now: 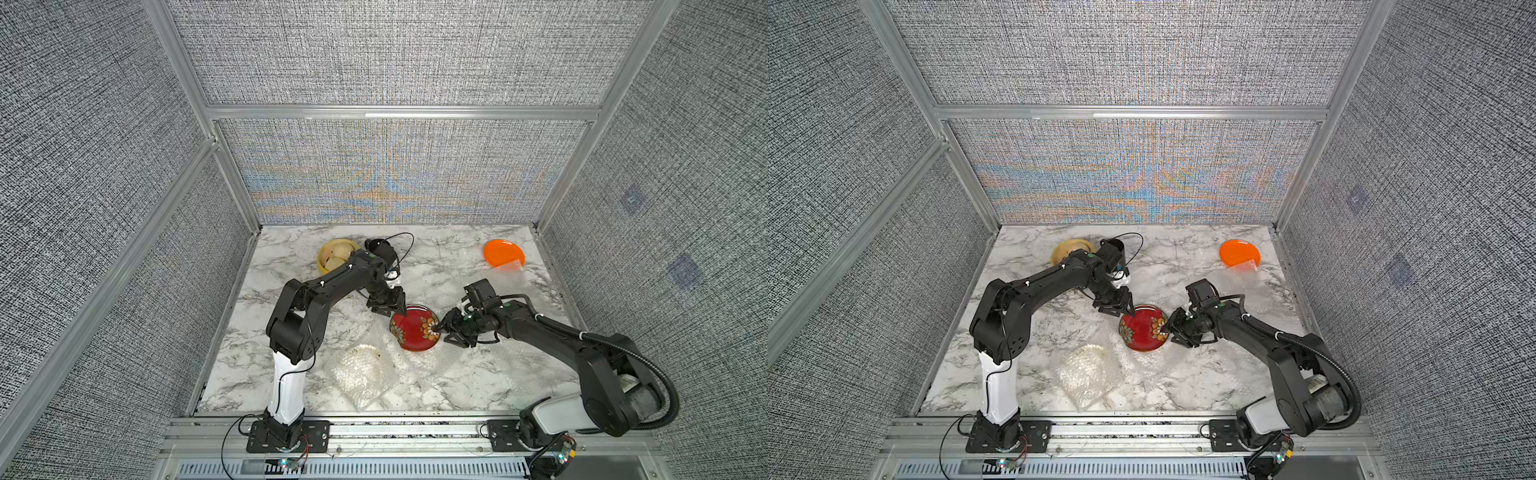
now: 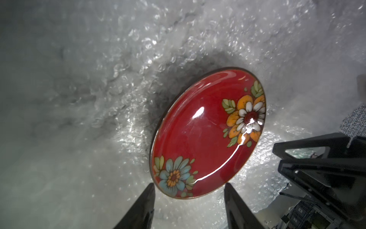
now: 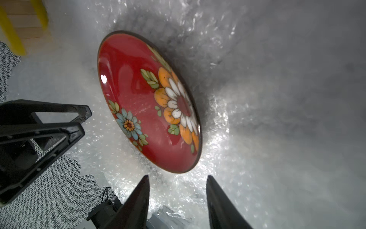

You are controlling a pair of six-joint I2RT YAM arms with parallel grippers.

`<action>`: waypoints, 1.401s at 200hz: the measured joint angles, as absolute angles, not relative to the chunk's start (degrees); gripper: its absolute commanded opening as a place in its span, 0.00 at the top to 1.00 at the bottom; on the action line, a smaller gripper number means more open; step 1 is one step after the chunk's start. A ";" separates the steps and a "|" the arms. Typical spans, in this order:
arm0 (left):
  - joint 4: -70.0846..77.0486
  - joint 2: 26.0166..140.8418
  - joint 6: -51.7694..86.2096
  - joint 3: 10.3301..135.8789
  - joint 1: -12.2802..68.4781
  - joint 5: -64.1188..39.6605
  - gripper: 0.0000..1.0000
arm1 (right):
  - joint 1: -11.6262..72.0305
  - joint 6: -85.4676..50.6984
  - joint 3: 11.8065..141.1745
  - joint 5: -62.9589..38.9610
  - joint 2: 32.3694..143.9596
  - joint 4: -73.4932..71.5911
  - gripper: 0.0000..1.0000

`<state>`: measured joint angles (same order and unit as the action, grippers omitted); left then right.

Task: Unpack dinner plates from bubble wrap
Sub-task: Pick up the plate from the bubble wrap.

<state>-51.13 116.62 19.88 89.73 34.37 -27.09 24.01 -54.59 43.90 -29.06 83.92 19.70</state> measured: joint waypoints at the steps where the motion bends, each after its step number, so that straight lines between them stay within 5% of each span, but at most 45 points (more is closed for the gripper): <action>1: -51.13 116.60 19.86 89.71 34.37 -27.07 0.44 | 24.01 -54.54 43.88 -29.08 83.99 19.66 0.51; 219: -47.31 118.58 16.69 86.37 31.75 -28.05 0.44 | 21.45 -50.24 43.86 -34.22 94.94 7.90 0.53; 280: -44.62 119.11 18.11 84.36 31.73 -31.42 0.52 | 21.47 -50.35 43.94 -36.21 97.43 1.69 0.57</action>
